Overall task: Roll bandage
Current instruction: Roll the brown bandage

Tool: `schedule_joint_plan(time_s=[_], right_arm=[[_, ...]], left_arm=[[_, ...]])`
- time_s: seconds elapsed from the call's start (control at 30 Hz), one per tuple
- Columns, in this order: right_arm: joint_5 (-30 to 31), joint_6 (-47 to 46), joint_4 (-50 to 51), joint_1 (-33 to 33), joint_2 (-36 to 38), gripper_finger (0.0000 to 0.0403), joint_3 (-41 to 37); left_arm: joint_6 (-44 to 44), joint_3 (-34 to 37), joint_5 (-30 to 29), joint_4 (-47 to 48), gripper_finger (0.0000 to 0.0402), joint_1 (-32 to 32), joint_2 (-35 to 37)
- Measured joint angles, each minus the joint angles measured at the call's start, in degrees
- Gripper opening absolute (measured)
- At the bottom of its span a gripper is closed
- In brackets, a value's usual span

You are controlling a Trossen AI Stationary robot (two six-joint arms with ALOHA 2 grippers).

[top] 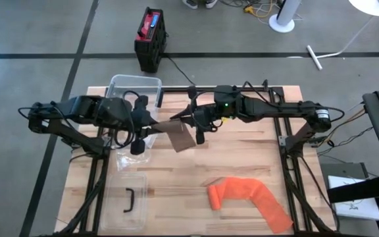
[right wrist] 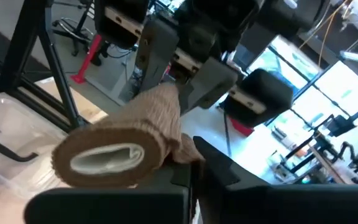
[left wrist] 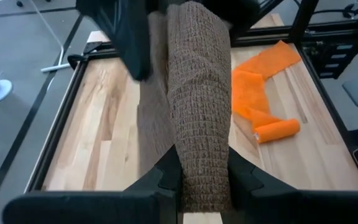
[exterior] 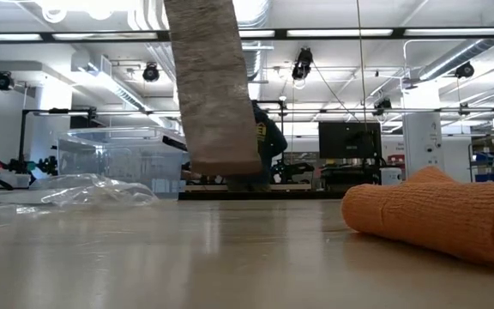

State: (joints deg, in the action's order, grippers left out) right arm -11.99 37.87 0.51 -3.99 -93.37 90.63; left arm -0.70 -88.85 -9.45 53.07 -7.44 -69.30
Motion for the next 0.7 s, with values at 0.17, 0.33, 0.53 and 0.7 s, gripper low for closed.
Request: schedule_joint_plan(time_s=[0.17, 0.33, 0.53, 0.7], right_arm=[[0.2, 2.2, 1.6, 0.4, 1.6, 0.0001, -0.1], [4.4, 3.7, 3.9, 0.1, 3.2, 0.0000, -0.2], [7.8, 4.4, 4.1, -1.8, 3.5, 0.0000, -0.2], [12.4, 3.4, 6.5, -4.7, 3.5, 0.0000, 0.2]], left_arm=[[-1.0, 1.1, 0.0, -0.5, 0.0052, 0.0, 0.1], [-1.4, 1.1, -0.6, -0.3, 0.0052, 0.1, 0.2], [-1.5, 1.2, -0.7, 0.5, 0.0052, 0.1, 0.0], [-0.7, 1.5, 1.1, 0.9, 0.0052, -0.2, -0.9]])
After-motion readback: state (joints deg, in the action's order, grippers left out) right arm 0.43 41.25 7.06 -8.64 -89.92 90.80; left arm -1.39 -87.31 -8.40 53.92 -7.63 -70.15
